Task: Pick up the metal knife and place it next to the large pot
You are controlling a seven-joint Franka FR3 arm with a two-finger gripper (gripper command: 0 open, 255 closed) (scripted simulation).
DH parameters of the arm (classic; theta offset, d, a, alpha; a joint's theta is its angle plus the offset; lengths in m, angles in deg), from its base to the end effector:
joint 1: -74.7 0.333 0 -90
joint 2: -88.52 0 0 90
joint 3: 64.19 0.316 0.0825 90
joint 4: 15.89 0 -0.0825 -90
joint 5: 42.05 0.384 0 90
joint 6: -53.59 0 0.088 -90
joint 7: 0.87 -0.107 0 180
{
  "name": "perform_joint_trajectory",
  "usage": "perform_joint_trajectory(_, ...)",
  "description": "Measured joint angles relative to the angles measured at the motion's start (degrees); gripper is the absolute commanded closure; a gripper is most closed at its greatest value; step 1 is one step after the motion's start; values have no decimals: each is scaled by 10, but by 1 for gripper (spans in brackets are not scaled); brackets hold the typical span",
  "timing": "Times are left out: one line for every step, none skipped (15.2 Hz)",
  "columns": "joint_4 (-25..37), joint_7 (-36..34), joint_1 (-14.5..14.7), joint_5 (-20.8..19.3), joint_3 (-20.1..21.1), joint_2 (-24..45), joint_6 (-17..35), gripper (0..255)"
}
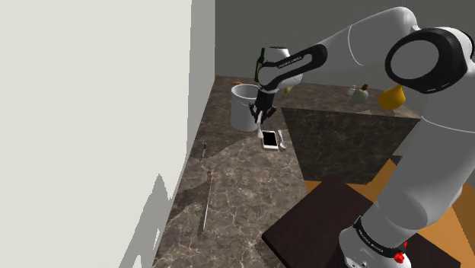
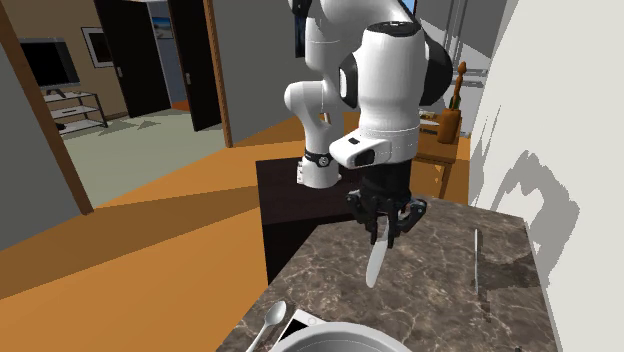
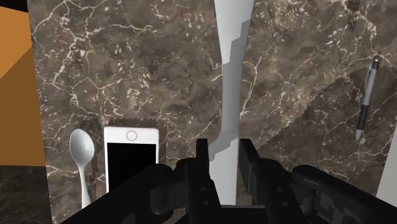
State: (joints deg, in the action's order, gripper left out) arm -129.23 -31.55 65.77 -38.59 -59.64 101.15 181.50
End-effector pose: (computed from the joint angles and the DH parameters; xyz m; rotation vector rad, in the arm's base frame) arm 0.5987 -0.0457 0.3611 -2.9089 0.9808 -0.0283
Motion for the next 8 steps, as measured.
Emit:
perform_joint_trajectory(-5,2,-1,0,0,3,8,255)
perform_joint_trajectory(-7,2,-1,0,0,8,15,255)
perform_joint_trajectory(-7,2,0,0,0,13,20,255)
perform_joint_trajectory(-10,1,1,0,0,17,27,255)
perform_joint_trajectory(-12,0,1,-1,0,22,34,255)
perform_joint_trajectory(-15,1,1,-1,0,26,41,255)
perform_joint_trajectory(-18,2,1,0,0,29,47,255)
perform_joint_trajectory(-21,2,1,0,0,33,54,255)
